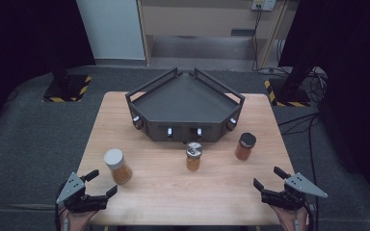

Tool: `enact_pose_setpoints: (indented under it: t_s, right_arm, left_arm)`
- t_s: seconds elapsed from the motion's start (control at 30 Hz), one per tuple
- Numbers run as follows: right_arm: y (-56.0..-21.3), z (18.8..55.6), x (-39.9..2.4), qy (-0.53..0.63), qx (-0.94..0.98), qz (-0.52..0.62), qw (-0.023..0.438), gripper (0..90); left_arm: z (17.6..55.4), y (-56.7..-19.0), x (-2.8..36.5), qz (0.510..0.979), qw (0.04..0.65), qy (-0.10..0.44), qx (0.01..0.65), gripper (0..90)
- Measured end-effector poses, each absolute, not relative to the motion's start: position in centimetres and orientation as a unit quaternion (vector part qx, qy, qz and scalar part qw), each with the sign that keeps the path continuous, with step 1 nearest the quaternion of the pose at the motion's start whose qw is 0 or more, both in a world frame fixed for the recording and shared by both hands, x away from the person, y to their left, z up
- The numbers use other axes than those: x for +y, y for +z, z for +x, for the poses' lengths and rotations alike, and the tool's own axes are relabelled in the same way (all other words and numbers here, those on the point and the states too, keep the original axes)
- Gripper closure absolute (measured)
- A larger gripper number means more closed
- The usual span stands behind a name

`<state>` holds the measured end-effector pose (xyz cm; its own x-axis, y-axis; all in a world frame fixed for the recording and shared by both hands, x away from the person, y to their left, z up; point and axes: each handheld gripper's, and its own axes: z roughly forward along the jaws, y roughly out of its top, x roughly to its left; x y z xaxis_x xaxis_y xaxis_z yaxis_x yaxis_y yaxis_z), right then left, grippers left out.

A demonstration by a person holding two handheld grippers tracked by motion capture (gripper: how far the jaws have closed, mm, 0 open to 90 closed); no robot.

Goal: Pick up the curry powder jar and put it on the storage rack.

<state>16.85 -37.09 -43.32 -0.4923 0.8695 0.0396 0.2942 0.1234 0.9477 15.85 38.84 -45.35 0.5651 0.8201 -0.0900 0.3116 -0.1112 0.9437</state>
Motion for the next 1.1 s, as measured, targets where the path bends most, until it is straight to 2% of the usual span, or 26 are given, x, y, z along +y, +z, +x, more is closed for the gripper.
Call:
enact_pose_setpoints:
  t_s: [1.1]
  right_arm:
    - [-43.37, 16.93, -37.12, 0.515, 0.698, 0.413, 0.277, 9.0]
  left_arm:
    - [15.92, -45.52, 39.20, 0.705, 0.541, 0.230, 0.398, 3.7]
